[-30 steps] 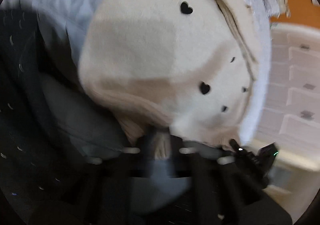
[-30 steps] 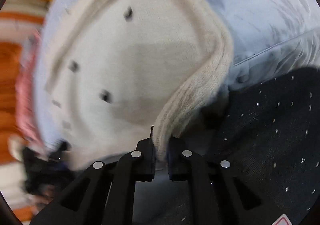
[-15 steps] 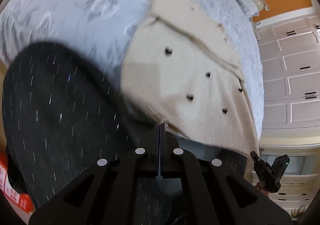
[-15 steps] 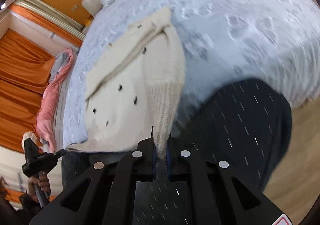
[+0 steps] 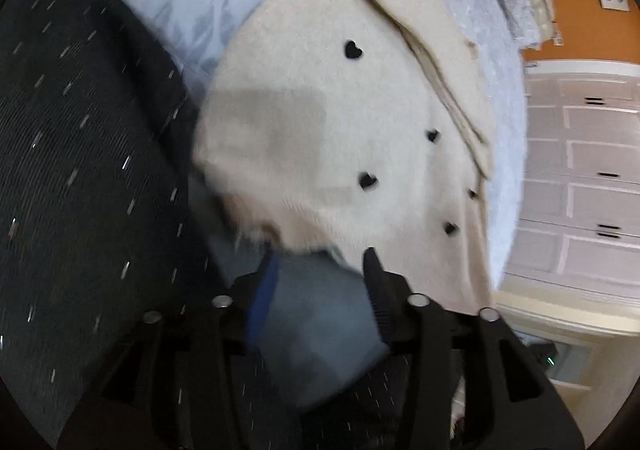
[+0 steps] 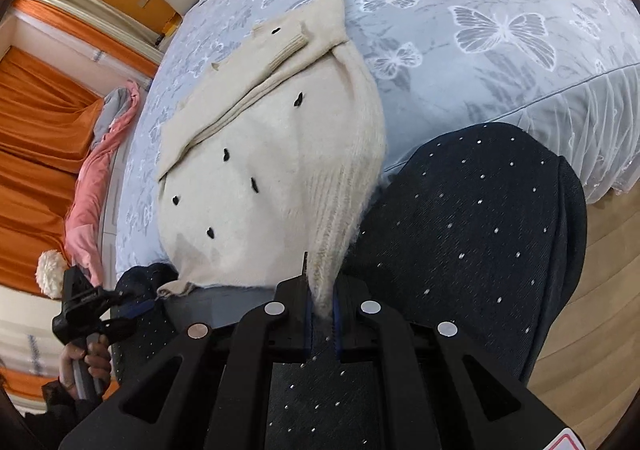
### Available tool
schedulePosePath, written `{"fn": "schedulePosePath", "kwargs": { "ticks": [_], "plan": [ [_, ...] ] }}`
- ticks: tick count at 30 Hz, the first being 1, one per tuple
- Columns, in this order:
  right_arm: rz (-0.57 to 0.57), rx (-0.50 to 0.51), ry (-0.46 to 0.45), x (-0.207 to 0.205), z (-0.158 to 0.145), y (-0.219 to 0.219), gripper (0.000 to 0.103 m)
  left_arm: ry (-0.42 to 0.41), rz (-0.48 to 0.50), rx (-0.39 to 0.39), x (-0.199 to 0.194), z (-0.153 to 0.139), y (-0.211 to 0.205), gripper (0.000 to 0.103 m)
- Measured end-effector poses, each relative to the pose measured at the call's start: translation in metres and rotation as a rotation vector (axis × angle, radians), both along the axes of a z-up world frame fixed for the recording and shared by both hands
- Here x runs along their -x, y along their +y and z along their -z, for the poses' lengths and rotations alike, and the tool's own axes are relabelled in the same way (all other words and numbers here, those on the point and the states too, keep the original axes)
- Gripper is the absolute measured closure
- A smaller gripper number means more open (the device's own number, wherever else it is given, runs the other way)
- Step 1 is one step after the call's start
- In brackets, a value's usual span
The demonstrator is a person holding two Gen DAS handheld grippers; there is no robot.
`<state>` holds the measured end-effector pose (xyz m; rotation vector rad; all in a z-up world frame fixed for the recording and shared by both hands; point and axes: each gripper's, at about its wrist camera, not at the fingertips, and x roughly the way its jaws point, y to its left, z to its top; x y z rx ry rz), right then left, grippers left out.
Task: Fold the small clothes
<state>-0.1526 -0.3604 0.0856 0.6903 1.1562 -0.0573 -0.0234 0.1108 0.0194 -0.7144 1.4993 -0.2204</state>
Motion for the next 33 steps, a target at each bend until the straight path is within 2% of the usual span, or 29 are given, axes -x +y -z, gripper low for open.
{"fn": "schedulePosePath", "kwargs": {
  "ticks": [3,6,9,13,16,19,20,21,22,23,24,25,27,30,33],
  "plan": [
    [-0.001,0.0,-0.004,-0.001,0.001,-0.001,0.096,0.056,-0.039,-0.078,-0.014,0.014,-0.011,0.048],
    [-0.007,-0.004,-0.012,-0.005,-0.001,0.0,0.096,0.141,-0.057,-0.149,-0.024,0.028,-0.02,0.047],
    [-0.003,-0.01,-0.019,-0.007,-0.003,-0.001,0.096,0.203,-0.1,-0.188,-0.022,0.023,-0.02,0.047],
    [0.0,-0.013,-0.026,-0.007,-0.006,-0.004,0.096,0.23,-0.111,-0.23,-0.014,0.013,-0.014,0.045],
    [0.007,-0.022,-0.03,-0.008,-0.005,-0.004,0.096,0.244,-0.127,-0.268,-0.02,0.02,-0.01,0.045],
    [0.013,-0.031,-0.029,-0.01,-0.002,-0.004,0.096,0.217,-0.133,-0.281,-0.032,0.027,-0.02,0.022],
    [0.013,-0.031,-0.028,-0.01,-0.001,-0.004,0.096,0.202,-0.113,-0.283,-0.037,0.031,-0.027,0.023],
    [0.013,-0.032,-0.029,-0.01,-0.001,-0.004,0.096,0.19,-0.096,-0.283,-0.041,0.036,-0.029,0.026],
    [0.015,-0.032,-0.034,-0.01,-0.001,-0.004,0.096,0.177,-0.1,-0.27,-0.042,0.044,-0.028,0.043],
    [0.017,-0.031,-0.037,-0.01,-0.002,-0.004,0.096,0.179,-0.115,-0.227,-0.04,0.051,-0.024,0.072],
    [0.021,-0.032,-0.044,-0.01,-0.003,-0.004,0.096,0.19,-0.136,-0.155,-0.039,0.059,-0.018,0.088],
    [0.026,-0.029,-0.051,-0.01,-0.004,-0.004,0.096,0.198,-0.148,-0.09,-0.036,0.063,-0.013,0.097],
    [0.037,-0.023,-0.067,-0.01,-0.007,-0.006,0.096,0.116,-0.123,-0.086,-0.032,0.046,-0.006,0.099],
    [0.057,-0.004,-0.093,-0.007,-0.013,-0.01,0.096,-0.091,-0.06,-0.1,-0.025,-0.009,0.003,0.099],
    [0.076,0.0,-0.098,0.0,-0.016,-0.014,0.096,-0.169,-0.041,-0.069,-0.013,-0.048,0.013,0.099]
  ]
}}
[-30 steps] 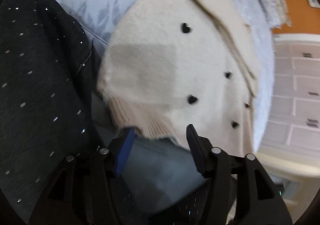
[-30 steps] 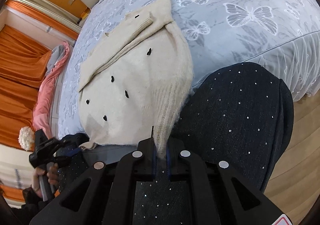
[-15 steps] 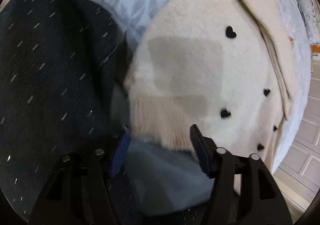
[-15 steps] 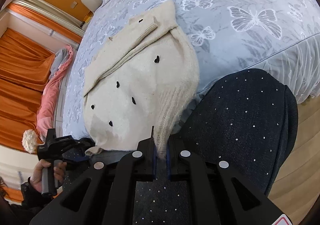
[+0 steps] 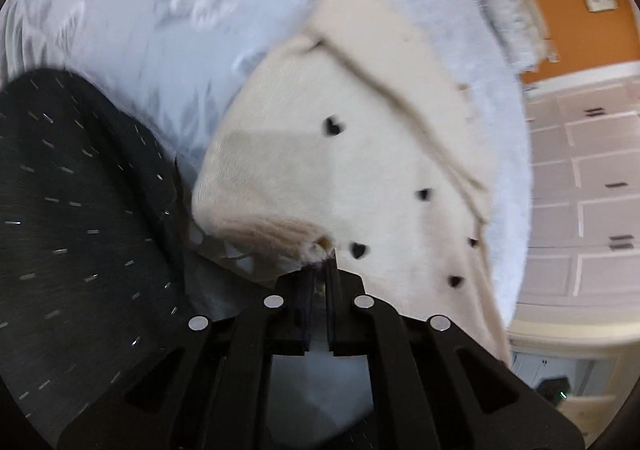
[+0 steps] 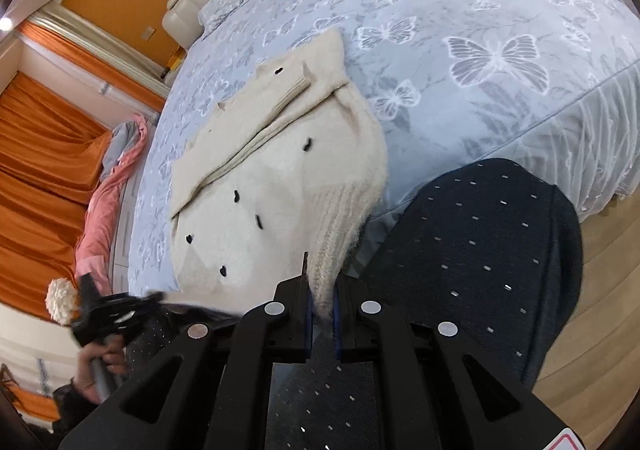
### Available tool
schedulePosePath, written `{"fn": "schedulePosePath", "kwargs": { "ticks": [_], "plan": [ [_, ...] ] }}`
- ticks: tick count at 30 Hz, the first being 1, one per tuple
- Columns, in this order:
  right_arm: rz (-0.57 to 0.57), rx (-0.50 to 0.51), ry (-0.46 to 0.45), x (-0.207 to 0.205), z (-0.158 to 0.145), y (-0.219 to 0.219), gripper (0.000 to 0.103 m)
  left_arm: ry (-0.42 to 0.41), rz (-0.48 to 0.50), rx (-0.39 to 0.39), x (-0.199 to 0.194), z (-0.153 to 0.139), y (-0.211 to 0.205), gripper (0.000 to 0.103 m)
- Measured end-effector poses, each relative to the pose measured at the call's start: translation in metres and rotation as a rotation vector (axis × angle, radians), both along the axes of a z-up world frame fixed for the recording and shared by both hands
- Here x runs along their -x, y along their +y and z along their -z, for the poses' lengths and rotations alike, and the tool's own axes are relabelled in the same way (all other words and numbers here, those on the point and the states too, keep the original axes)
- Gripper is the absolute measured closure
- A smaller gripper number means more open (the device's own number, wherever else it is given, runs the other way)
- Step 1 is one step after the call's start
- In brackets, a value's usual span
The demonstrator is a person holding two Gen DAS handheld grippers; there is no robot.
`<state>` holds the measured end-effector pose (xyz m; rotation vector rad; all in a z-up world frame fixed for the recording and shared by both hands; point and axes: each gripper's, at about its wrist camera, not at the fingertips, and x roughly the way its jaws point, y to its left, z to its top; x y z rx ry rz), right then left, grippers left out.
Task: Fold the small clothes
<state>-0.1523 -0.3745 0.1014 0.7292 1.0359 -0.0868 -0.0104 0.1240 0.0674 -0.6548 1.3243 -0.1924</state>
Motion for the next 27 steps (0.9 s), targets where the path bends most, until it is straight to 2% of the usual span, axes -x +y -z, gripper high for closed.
{"fn": "schedulePosePath", "kwargs": {
  "ticks": [6,10,13,16,19,20,21,22,23,24,25,26,27],
  "plan": [
    [-0.047,0.003,0.025,0.02,-0.006,0.011,0.096,-0.067,0.096,-0.052,0.031,-0.052,0.007,0.1],
    [-0.077,-0.001,0.016,0.025,-0.021,0.021,0.096,-0.119,0.079,-0.04,0.035,-0.083,0.016,0.1],
    [-0.092,0.01,-0.061,0.006,-0.048,0.022,0.096,-0.25,0.085,-0.031,-0.002,-0.117,0.015,0.1],
    [-0.106,0.063,-0.2,-0.046,-0.079,0.007,0.096,-0.398,0.124,-0.081,-0.083,-0.14,-0.001,0.099],
    [-0.092,0.127,-0.328,-0.135,-0.09,-0.018,0.095,-0.45,0.159,-0.103,-0.162,-0.133,-0.025,0.096],
    [-0.087,0.135,-0.338,-0.166,-0.085,-0.024,0.094,-0.479,0.154,-0.104,-0.193,-0.123,-0.036,0.091],
    [-0.082,0.139,-0.335,-0.193,-0.076,-0.031,0.092,-0.505,0.142,-0.099,-0.214,-0.114,-0.041,0.08],
    [-0.048,0.153,-0.312,-0.223,-0.062,-0.04,0.089,-0.513,0.154,-0.104,-0.234,-0.101,-0.047,0.046],
    [-0.011,0.164,-0.278,-0.244,-0.048,-0.045,0.084,-0.463,0.141,-0.171,-0.254,-0.082,-0.052,0.029],
    [0.022,0.181,-0.246,-0.257,-0.038,-0.048,0.082,-0.408,0.12,-0.229,-0.262,-0.071,-0.056,0.028],
    [0.064,0.205,-0.21,-0.266,-0.031,-0.05,0.082,-0.377,0.122,-0.249,-0.267,-0.06,-0.058,0.029],
    [0.087,0.206,-0.205,-0.272,-0.025,-0.05,0.082,-0.371,0.138,-0.247,-0.268,-0.049,-0.058,0.028],
    [0.088,0.199,-0.221,-0.273,-0.023,-0.05,0.076,-0.373,0.156,-0.25,-0.266,-0.042,-0.057,0.027]
  ]
}}
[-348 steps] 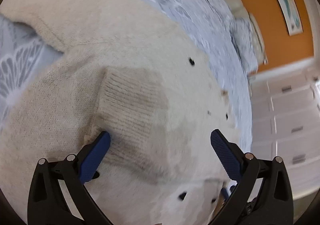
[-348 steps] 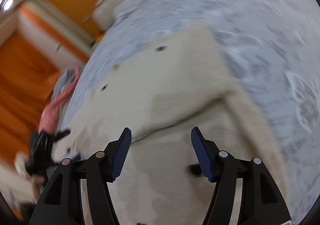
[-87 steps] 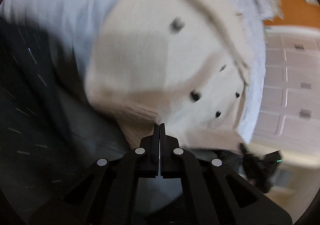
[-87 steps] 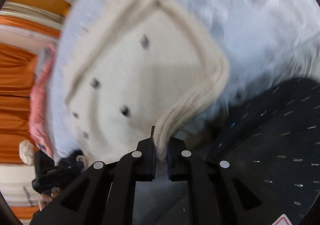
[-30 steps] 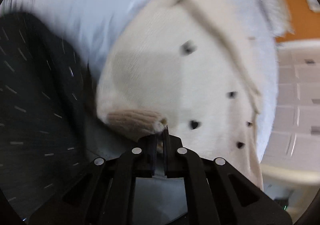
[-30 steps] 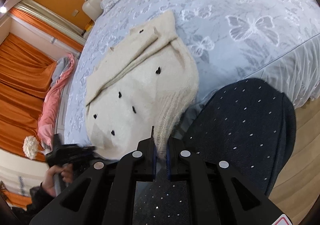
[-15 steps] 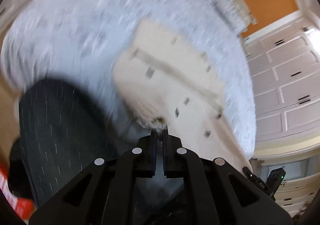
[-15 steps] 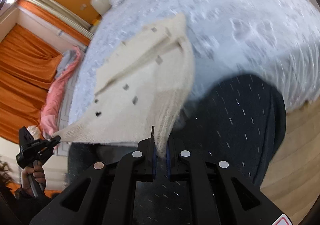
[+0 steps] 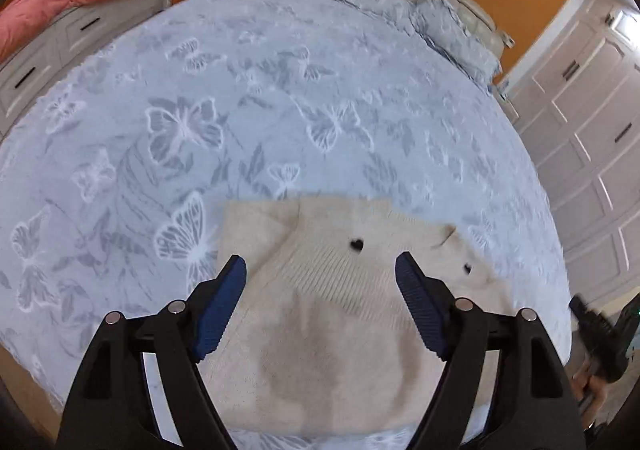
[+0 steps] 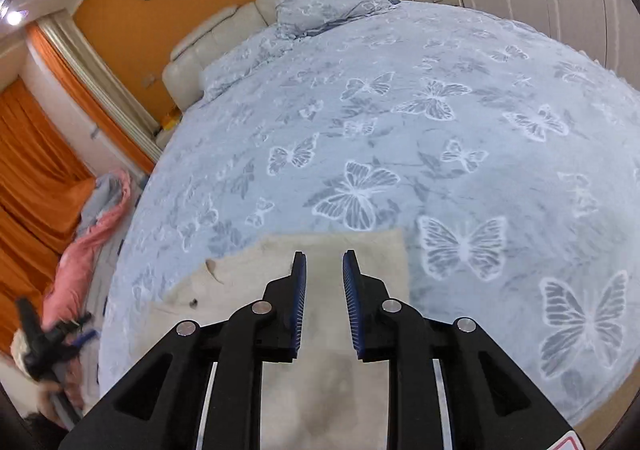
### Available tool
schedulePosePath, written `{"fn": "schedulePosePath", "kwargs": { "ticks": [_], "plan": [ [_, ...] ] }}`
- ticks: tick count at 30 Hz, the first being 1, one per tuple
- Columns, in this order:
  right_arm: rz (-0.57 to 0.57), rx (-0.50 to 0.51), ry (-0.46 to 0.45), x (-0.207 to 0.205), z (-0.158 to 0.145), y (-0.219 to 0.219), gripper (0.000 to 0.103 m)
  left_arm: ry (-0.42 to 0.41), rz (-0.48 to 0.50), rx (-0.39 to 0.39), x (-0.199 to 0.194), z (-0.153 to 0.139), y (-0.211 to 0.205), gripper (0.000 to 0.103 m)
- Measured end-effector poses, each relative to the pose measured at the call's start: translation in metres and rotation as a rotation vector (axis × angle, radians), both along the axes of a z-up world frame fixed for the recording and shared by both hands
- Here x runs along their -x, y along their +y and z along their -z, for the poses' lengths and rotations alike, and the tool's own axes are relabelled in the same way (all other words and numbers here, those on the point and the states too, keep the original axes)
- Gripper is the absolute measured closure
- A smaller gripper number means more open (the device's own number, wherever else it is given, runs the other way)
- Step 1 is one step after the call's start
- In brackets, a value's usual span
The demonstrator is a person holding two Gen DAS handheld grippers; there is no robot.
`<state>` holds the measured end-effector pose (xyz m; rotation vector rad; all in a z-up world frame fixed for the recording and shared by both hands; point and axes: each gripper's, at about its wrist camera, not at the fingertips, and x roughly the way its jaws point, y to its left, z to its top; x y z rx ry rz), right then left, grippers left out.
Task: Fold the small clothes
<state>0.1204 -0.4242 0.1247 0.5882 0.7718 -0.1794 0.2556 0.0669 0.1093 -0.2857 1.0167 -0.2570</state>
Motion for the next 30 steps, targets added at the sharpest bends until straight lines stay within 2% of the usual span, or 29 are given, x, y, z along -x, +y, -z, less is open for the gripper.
{"fn": "schedulePosePath", "kwargs": {
  "ticks": [1,3,5,7,9,11,12,13,15,17,20,23,24,25,26,27,28,29,30],
  "plan": [
    [0.001,0.006,-0.013,0.002,0.002,0.003,0.057,0.0,0.019,-0.017,0.001,0.007,0.0,0.019],
    [0.01,0.075,0.014,0.004,0.014,0.008,0.037,0.002,0.043,-0.075,0.003,0.028,-0.002,0.015],
    [-0.033,0.123,0.095,-0.005,0.039,0.009,0.037,0.035,0.062,-0.117,-0.004,0.051,-0.007,0.015],
    [-0.044,0.125,0.175,-0.015,0.065,0.004,0.037,0.081,0.072,-0.105,-0.014,0.073,-0.008,0.015],
    [-0.047,0.096,0.214,-0.027,0.087,0.0,0.037,0.154,0.065,-0.083,-0.026,0.099,-0.01,0.028],
    [-0.043,0.073,0.259,-0.039,0.105,-0.002,0.045,0.193,0.08,-0.009,-0.031,0.111,-0.012,0.061],
    [-0.058,0.054,0.275,-0.044,0.113,-0.001,0.059,0.184,0.095,0.008,-0.031,0.112,-0.014,0.074],
    [-0.077,0.047,0.294,-0.048,0.117,0.001,0.074,0.172,0.114,-0.01,-0.031,0.111,-0.015,0.096],
    [-0.128,0.046,0.296,-0.048,0.116,0.009,0.095,0.142,0.118,-0.002,-0.029,0.102,-0.012,0.097],
    [-0.152,0.039,0.248,-0.045,0.103,0.012,0.095,0.089,0.105,0.047,-0.028,0.077,0.0,0.097],
    [-0.09,-0.003,0.055,-0.032,0.05,-0.006,0.096,-0.004,0.08,0.103,-0.032,0.032,0.016,0.097],
    [-0.018,-0.026,-0.104,-0.025,0.009,-0.027,0.097,-0.064,0.031,0.095,-0.046,0.01,0.024,0.097],
    [-0.002,-0.014,-0.115,-0.028,0.007,-0.033,0.097,-0.058,0.01,0.086,-0.052,0.013,0.026,0.097],
    [0.008,0.002,-0.086,-0.037,0.016,-0.038,0.097,-0.035,-0.004,0.084,-0.061,0.022,0.027,0.096],
    [0.013,0.006,-0.038,-0.047,0.03,-0.041,0.097,0.023,-0.017,0.077,-0.071,0.044,0.025,0.096],
    [0.017,-0.008,0.051,-0.061,0.058,-0.047,0.097,0.095,-0.016,0.051,-0.078,0.071,0.021,0.096],
    [0.02,-0.014,0.118,-0.07,0.08,-0.048,0.097,0.134,-0.013,0.027,-0.081,0.087,0.017,0.096],
    [0.006,-0.01,0.229,-0.082,0.111,-0.047,0.097,0.185,-0.015,-0.035,-0.081,0.112,0.011,0.096],
    [-0.009,0.011,0.306,-0.088,0.131,-0.043,0.097,0.21,-0.009,-0.054,-0.077,0.126,0.007,0.096]
  ]
}}
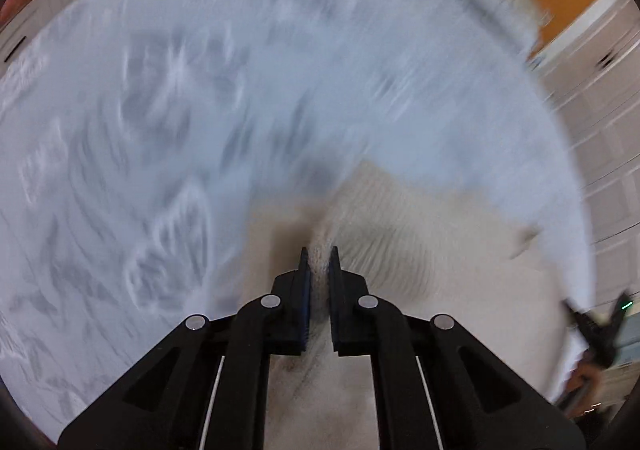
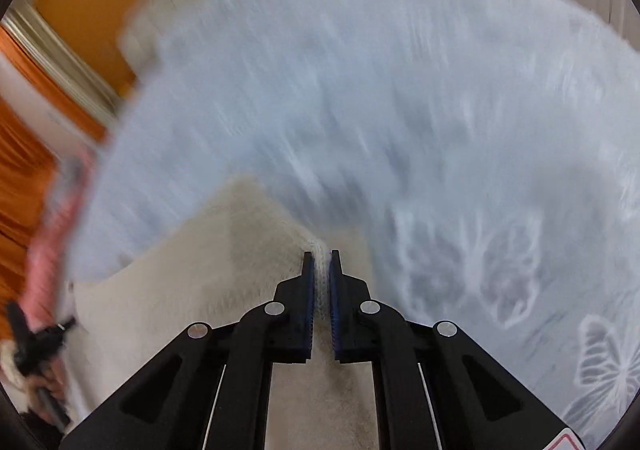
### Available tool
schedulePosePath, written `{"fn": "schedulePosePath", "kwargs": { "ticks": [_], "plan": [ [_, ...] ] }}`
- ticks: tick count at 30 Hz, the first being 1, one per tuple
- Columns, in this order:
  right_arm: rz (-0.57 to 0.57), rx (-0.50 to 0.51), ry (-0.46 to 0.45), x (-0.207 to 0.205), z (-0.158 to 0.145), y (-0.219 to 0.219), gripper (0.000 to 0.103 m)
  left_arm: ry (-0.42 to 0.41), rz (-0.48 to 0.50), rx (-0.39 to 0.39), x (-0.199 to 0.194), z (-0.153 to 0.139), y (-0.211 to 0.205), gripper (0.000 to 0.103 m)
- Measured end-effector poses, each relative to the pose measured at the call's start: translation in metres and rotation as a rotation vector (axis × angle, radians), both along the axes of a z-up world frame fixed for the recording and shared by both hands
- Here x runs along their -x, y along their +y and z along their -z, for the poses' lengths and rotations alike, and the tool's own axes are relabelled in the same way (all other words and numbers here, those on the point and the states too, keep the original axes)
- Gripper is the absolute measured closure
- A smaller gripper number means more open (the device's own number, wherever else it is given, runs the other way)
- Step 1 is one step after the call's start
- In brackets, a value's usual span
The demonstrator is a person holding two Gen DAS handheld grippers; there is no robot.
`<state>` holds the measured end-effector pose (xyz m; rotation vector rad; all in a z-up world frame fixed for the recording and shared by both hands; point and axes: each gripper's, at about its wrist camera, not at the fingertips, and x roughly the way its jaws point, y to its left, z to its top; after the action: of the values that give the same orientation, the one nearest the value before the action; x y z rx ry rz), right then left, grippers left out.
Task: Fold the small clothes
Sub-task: 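Grasp the ribbed hem with both tools and lift it toward the collar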
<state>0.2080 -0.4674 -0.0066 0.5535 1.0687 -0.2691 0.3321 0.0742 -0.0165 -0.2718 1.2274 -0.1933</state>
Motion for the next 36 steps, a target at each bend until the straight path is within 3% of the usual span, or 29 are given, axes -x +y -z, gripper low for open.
{"fn": "schedulePosePath", "kwargs": {
  "ticks": [1,3,5,6,7,8,10,13,15,16,18,19,20,21,22,24,27,30,32,34,36],
  "plan": [
    [-0.005,0.011,0.019,-0.001,0.006,0.003,0.096,-0.005,-0.009,0.016,0.005,0.003,0.0,0.092],
    [0.034,-0.013,-0.039,0.011,-0.008,0.005,0.088,-0.057,-0.052,0.104,0.021,-0.014,0.011,0.086],
    [0.067,0.0,-0.077,0.031,-0.033,0.004,0.072,-0.102,-0.055,0.161,0.044,-0.035,0.023,0.047],
    [0.069,0.011,-0.096,0.047,-0.044,0.004,0.051,-0.118,-0.058,0.164,0.058,-0.043,0.03,0.038],
    [0.068,0.023,-0.104,0.059,-0.049,0.007,0.037,-0.127,-0.069,0.156,0.071,-0.049,0.036,0.021],
    [0.059,0.035,-0.103,0.08,-0.053,0.011,0.035,-0.125,-0.085,0.14,0.086,-0.051,0.042,0.01],
    [0.033,0.008,-0.057,0.113,-0.045,0.019,0.035,-0.08,-0.113,0.116,0.111,-0.043,0.051,0.009],
    [0.051,-0.108,0.04,0.155,-0.009,0.035,0.035,0.067,-0.191,0.099,0.14,0.0,0.057,0.009],
    [0.085,-0.194,0.051,0.163,0.01,0.042,0.034,0.124,-0.256,0.144,0.145,0.017,0.058,0.009],
    [0.107,-0.254,0.023,0.162,0.016,0.045,0.034,0.105,-0.292,0.147,0.146,0.018,0.056,0.006],
    [0.139,-0.317,-0.034,0.155,0.018,0.049,0.034,0.075,-0.323,0.195,0.141,0.014,0.05,0.006],
    [0.159,-0.33,-0.044,0.149,0.018,0.05,0.034,0.079,-0.33,0.229,0.137,0.013,0.048,0.013],
    [0.184,-0.366,-0.052,0.141,0.021,0.048,0.035,0.076,-0.337,0.267,0.133,0.01,0.045,0.043],
    [0.216,-0.399,-0.055,0.134,0.023,0.045,0.052,0.082,-0.329,0.27,0.129,0.007,0.044,0.062],
    [0.228,-0.423,-0.06,0.13,0.021,0.043,0.086,0.096,-0.311,0.27,0.126,0.004,0.042,0.077],
    [0.214,-0.436,-0.09,0.125,0.006,0.042,0.086,0.065,-0.271,0.301,0.13,-0.016,0.046,0.08],
    [0.105,-0.307,-0.123,0.136,-0.04,0.054,0.091,0.021,-0.156,0.27,0.149,-0.053,0.049,0.082],
    [0.024,-0.221,-0.084,0.167,-0.064,0.063,0.094,0.048,-0.096,0.212,0.188,-0.065,0.062,0.082],
    [-0.002,-0.189,-0.016,0.195,-0.061,0.068,0.094,0.118,-0.093,0.192,0.215,-0.051,0.073,0.081],
    [-0.017,-0.196,0.073,0.226,-0.038,0.072,0.093,0.185,-0.101,0.188,0.237,-0.028,0.079,0.078],
    [-0.012,-0.184,0.203,0.247,-0.011,0.075,0.097,0.207,-0.13,0.088,0.253,-0.012,0.082,0.079]
  ]
}}
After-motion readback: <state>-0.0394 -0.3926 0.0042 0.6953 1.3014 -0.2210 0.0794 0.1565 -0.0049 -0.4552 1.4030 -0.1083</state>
